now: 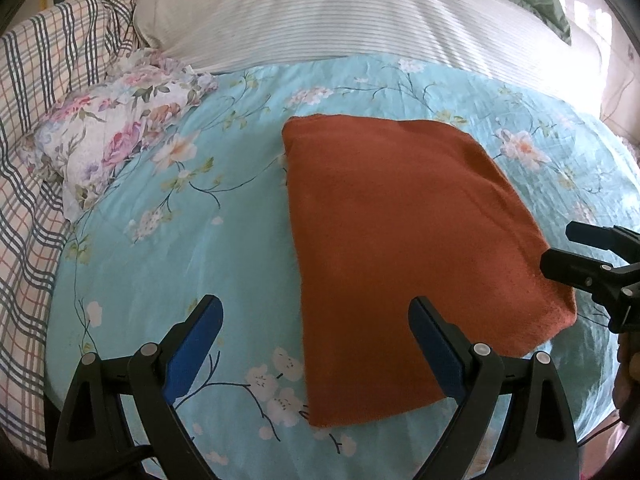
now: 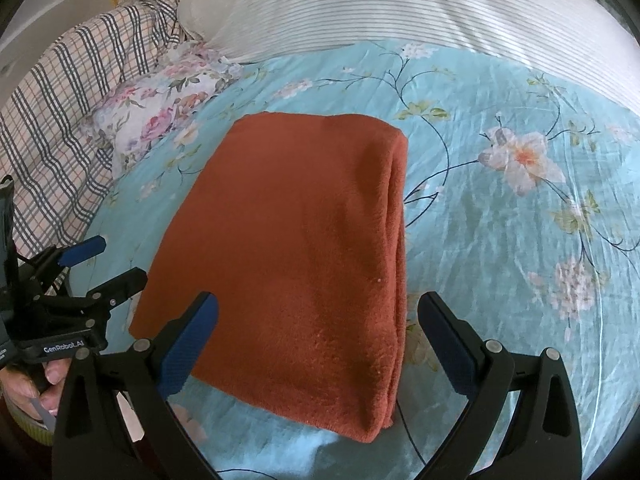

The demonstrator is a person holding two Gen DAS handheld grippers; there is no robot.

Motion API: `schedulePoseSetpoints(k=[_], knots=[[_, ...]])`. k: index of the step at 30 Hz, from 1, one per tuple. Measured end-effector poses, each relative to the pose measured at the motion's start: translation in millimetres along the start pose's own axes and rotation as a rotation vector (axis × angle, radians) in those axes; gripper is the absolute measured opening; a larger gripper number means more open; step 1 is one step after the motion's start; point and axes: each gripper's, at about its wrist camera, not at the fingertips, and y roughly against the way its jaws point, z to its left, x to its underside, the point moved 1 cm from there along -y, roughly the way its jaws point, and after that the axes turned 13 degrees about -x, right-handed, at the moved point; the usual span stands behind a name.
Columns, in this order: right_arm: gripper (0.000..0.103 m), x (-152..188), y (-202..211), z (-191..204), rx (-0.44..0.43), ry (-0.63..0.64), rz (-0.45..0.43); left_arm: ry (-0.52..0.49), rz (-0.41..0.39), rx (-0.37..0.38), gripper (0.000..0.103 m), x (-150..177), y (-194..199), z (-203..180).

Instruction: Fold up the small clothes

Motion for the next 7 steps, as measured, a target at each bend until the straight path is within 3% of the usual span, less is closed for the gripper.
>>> schedulePoseSetpoints(k=[7], knots=[[0.100, -1.3, -10.8, -5.5, -0.023, -0.016, 0.007, -0.007, -0.005, -0.025, 0.096, 1.2, -1.4, -2.8]])
